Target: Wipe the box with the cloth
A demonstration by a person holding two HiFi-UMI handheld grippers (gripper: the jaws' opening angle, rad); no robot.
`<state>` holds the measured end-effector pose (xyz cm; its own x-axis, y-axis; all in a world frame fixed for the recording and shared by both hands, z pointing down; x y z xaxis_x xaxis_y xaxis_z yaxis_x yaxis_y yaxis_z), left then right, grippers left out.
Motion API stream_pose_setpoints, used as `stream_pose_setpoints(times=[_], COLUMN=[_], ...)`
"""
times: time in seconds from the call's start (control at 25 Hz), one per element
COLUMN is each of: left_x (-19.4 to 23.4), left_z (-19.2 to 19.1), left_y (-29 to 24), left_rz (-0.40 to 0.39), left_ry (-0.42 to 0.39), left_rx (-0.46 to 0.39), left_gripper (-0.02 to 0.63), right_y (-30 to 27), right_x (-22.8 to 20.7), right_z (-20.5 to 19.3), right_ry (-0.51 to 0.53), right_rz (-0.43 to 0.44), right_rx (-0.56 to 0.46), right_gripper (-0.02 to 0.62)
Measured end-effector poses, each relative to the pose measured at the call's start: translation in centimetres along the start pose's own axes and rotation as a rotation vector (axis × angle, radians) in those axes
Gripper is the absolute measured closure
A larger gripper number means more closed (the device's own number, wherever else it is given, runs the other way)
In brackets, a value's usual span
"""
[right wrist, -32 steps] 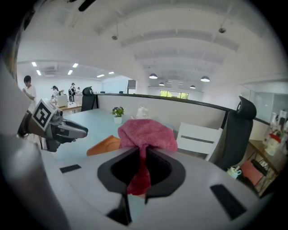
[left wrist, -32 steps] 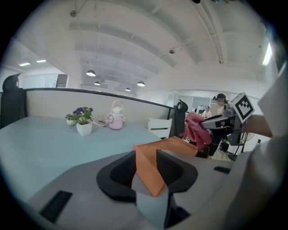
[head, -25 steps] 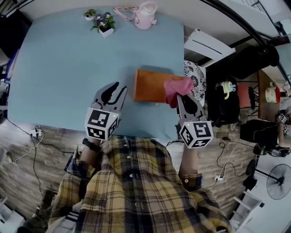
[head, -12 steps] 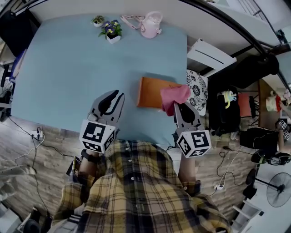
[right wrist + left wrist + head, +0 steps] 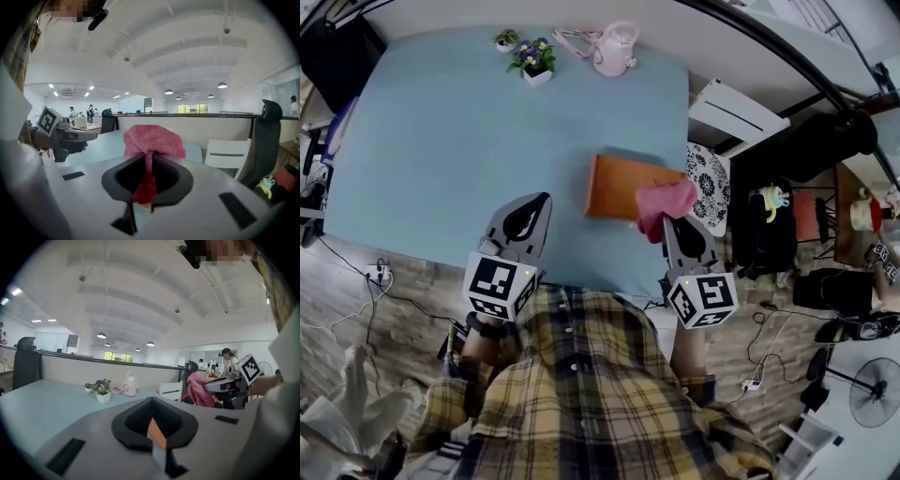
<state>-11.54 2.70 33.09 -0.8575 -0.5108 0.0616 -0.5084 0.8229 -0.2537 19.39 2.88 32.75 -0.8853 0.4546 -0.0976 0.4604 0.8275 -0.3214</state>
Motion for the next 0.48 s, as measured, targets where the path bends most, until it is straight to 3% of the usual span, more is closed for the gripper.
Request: stream_pose_setpoints(times=[0.48], left_x=[-0.63], left_z=[-0.61], left_y=[0.15], left_rz=[-0.044], left_ry=[0.023], left_rx=[0.027], left_gripper=[0.615], right_y=[1.03], right_x=[0.17], right_z=[-0.84], right_ry=[0.003], right_rz=[-0.025], right_rx=[0.015], right_gripper=[0.549])
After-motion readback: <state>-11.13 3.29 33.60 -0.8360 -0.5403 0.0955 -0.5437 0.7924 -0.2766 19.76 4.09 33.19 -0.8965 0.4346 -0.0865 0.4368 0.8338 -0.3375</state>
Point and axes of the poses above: the fingertips, and each gripper's own axes: y backward along the fingers, x to its left, z out of its top, the point moved 10 cm from there along y, backward along the fingers, and after that the axes turned 4 degrees about -y, right-handed, at the moved point
